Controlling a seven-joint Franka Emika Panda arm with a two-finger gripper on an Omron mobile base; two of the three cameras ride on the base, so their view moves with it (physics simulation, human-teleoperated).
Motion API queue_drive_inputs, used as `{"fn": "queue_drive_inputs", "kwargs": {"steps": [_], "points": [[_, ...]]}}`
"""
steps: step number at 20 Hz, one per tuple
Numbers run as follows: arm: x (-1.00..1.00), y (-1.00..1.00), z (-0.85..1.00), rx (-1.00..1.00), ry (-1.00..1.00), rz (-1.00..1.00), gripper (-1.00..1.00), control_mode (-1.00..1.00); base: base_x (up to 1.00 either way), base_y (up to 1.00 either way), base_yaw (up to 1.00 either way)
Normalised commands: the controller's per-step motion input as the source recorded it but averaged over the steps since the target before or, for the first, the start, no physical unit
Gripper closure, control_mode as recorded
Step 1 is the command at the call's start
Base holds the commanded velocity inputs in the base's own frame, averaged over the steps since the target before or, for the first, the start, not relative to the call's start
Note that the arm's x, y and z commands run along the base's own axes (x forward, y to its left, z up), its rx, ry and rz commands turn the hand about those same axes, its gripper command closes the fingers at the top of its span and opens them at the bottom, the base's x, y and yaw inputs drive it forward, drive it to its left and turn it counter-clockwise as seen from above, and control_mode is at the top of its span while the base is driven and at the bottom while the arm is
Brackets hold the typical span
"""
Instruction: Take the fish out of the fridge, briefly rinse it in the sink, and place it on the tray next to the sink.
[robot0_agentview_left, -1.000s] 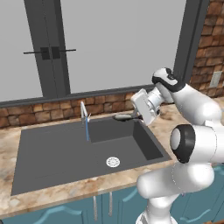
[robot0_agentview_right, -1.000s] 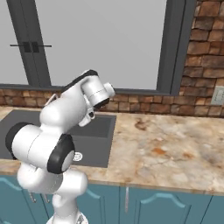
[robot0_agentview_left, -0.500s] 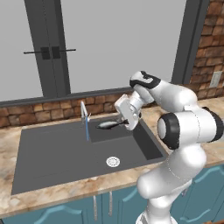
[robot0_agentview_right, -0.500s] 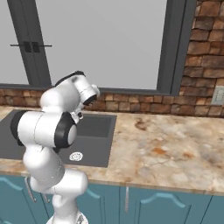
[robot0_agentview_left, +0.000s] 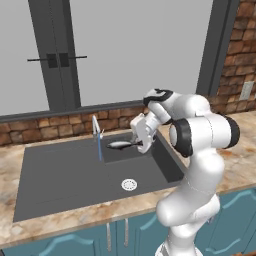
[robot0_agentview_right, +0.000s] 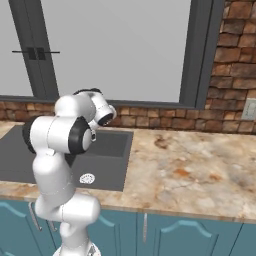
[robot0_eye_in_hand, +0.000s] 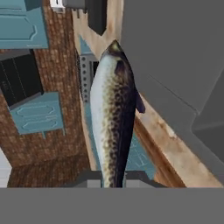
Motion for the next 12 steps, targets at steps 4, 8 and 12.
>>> {"fn": "queue_drive_inputs", "kwargs": {"steps": [4, 8, 12], "points": [[0.75, 0.01, 0.0, 0.08, 0.01, 0.0, 1.0, -1.0, 0.0, 0.0, 0.0], [0.73, 0.09, -0.01, 0.09, 0.07, 0.0, 1.0, -1.0, 0.0, 0.0, 0.0], [-0.31, 0.58, -0.25, 0.01, 0.29, 0.07, 1.0, -1.0, 0.0, 0.0, 0.0]]}}
